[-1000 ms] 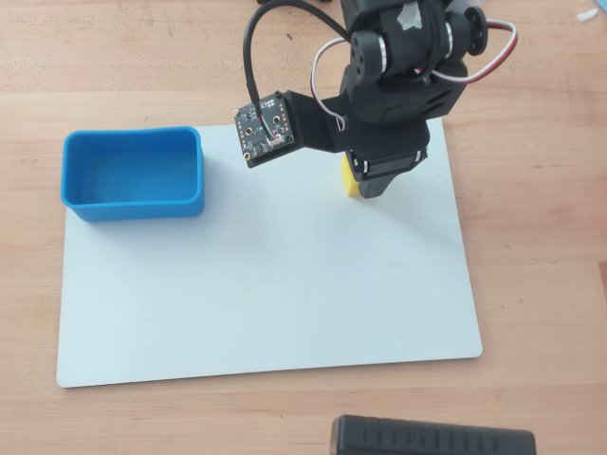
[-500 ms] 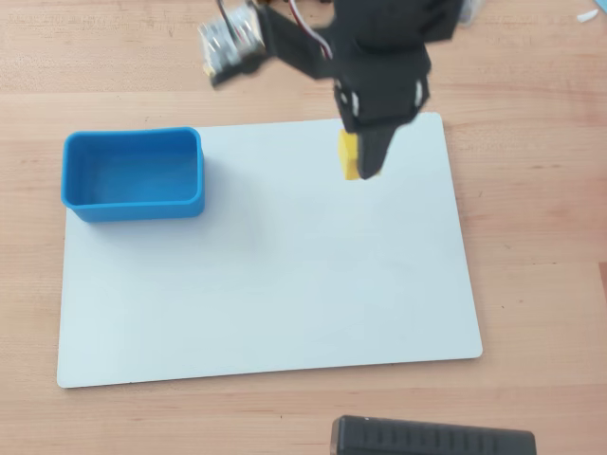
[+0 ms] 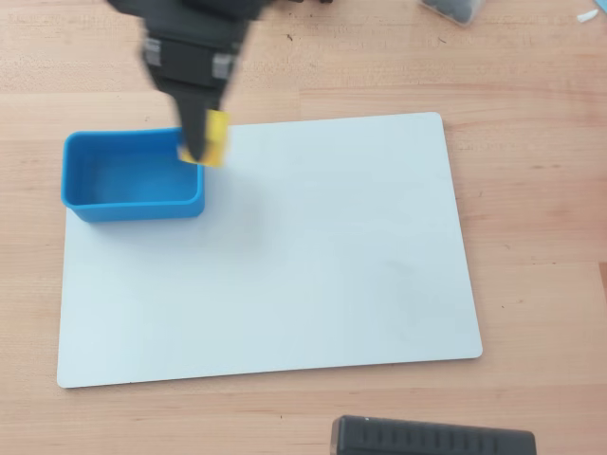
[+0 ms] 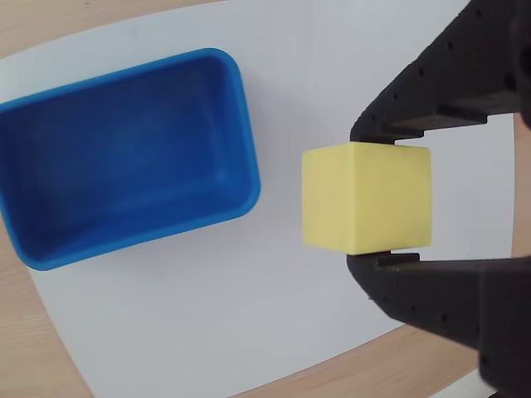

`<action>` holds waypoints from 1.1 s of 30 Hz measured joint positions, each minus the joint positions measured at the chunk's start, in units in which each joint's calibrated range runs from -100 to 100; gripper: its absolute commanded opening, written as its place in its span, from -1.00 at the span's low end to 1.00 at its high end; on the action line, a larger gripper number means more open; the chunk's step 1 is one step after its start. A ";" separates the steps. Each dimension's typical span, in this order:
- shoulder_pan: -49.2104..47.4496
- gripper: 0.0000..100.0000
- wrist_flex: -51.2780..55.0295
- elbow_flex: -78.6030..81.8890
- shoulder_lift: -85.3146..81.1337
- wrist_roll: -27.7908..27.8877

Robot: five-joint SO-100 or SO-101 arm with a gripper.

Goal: Pick up yellow cube and drop it in the blue rectangular bin

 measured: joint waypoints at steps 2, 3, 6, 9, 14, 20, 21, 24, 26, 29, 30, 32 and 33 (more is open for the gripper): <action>2.86 -0.90 0.00 0.00 0.00 0.34; 4.17 -0.90 -0.27 0.00 0.00 0.49; 8.11 -0.90 -1.61 0.00 0.00 0.83; 11.04 -0.90 -3.85 0.00 0.00 1.07; 13.20 -0.87 -5.64 0.00 0.00 1.17; 13.28 -0.71 -5.82 0.00 0.00 1.17; 13.28 -0.70 -5.82 0.00 0.00 1.17; 13.20 -0.65 -5.82 0.00 0.00 1.17; 13.20 -0.65 -5.82 0.00 0.00 1.17; 13.20 -0.65 -5.82 0.09 0.00 1.17; 13.20 -0.66 -5.82 0.19 0.00 1.17; 13.20 -0.66 -5.82 0.19 0.00 1.17; 12.97 -0.67 -5.82 0.19 0.00 1.17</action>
